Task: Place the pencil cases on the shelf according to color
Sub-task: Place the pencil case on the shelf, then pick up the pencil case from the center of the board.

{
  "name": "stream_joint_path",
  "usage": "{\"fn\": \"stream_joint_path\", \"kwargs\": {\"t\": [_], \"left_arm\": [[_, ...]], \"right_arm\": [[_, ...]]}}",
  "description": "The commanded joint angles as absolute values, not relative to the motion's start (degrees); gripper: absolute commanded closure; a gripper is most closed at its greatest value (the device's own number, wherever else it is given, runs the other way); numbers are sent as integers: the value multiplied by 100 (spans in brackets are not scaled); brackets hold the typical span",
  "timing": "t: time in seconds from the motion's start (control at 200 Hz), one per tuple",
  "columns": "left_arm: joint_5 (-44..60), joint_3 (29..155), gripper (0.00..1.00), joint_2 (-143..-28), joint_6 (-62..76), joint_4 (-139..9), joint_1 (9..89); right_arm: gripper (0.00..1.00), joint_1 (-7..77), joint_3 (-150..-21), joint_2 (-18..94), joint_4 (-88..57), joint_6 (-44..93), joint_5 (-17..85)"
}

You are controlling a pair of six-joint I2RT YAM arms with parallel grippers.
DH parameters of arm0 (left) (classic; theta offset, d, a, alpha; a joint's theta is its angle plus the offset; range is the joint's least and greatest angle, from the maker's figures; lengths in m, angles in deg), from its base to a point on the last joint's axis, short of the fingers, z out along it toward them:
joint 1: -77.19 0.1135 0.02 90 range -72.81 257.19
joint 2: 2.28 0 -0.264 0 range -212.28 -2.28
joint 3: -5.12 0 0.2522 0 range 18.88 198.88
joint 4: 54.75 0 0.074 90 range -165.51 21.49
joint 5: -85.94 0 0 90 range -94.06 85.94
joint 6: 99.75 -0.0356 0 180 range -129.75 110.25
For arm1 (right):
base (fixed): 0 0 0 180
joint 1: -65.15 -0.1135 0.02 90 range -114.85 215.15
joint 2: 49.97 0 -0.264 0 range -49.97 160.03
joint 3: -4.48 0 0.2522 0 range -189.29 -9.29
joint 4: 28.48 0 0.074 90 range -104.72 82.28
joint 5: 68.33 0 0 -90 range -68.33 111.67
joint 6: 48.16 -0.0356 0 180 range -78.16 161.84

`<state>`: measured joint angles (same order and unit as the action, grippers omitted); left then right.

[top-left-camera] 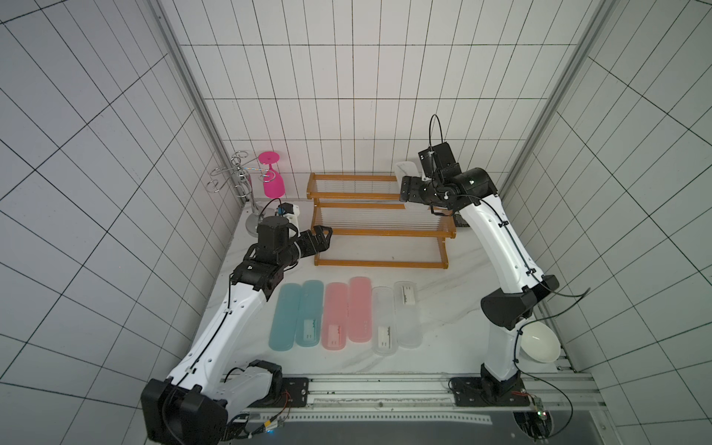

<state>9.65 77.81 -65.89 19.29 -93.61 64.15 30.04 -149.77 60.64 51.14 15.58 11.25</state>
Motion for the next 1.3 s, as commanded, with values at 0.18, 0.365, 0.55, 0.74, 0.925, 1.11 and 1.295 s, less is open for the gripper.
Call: {"fn": "stream_joint_path", "kwargs": {"t": [0.18,0.365,0.55,0.74,0.925,1.11,1.295], "left_arm": [[1038,7684,2,-6340,2030,-9549,6445],[-561,7680,2,-6011,1669,-10051,5252],[-563,7446,2,-5903,2027,-10160,5097],[-522,6959,2,-5630,2390,-10182,5091],[-470,6881,2,-5580,2436,-10396,5082],[-507,6794,2,-5578,2321,-10365,5090],[-674,6424,1,-5273,2580,-10309,5161]], "right_arm": [[7,2704,-13947,4319,4591,1908,1128],[11,2192,-11425,2766,3985,1671,854],[10,1119,-9584,1996,4006,1184,201],[10,404,-7745,1241,3808,133,-133],[8,52,-6311,832,3491,-453,-152],[4,-86,-5114,877,2363,-447,357],[1,-94,-4743,1239,1862,-417,552]]}}
